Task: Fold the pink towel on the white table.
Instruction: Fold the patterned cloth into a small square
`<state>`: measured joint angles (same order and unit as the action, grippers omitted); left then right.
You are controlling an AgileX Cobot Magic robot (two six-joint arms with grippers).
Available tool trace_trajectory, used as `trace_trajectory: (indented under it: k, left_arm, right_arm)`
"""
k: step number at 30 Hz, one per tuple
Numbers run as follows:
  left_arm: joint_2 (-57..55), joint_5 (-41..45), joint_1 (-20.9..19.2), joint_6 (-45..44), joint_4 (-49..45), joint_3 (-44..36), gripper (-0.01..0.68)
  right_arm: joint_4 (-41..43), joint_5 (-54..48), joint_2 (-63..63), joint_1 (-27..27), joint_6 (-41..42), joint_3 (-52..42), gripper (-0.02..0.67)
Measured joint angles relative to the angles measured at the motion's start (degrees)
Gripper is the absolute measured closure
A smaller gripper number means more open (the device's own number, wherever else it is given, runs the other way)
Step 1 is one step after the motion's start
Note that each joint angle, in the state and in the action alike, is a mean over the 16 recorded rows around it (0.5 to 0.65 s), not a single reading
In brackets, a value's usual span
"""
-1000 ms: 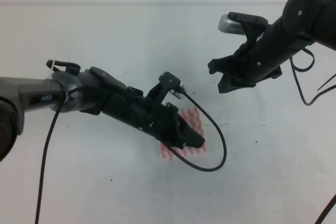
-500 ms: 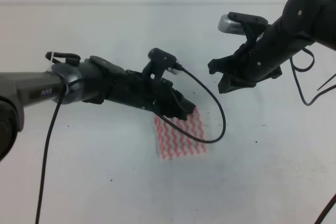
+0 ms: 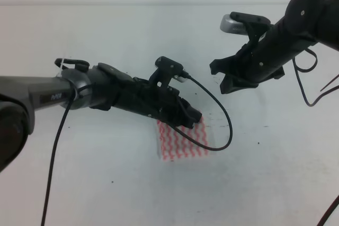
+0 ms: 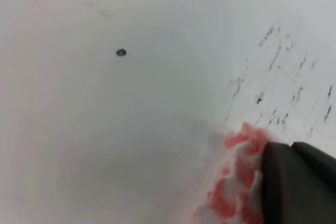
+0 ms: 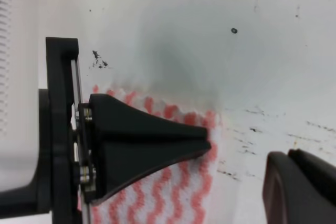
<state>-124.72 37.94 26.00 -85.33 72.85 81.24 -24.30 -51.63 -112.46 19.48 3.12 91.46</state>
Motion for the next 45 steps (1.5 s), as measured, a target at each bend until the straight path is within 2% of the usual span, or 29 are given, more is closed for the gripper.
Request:
trace_trajectory:
  k: [17, 35, 45]
  left_arm:
    - [-0.63, 2.70, 0.15, 0.01, 0.01, 2.58, 0.673]
    - [0.56, 12.16, 0.16, 12.71, -17.03, 3.56, 0.673]
    - [-0.62, 12.14, 0.15, 12.76, -15.34, 3.73, 0.673]
  right_arm:
    - [0.01, -0.01, 0.14, -0.01, 0.00, 0.01, 0.651]
    - [0.15, -0.16, 0.14, -0.01, 0.00, 0.01, 0.651]
    - [0.10, -0.21, 0.32, -0.02, 0.00, 0.02, 0.651]
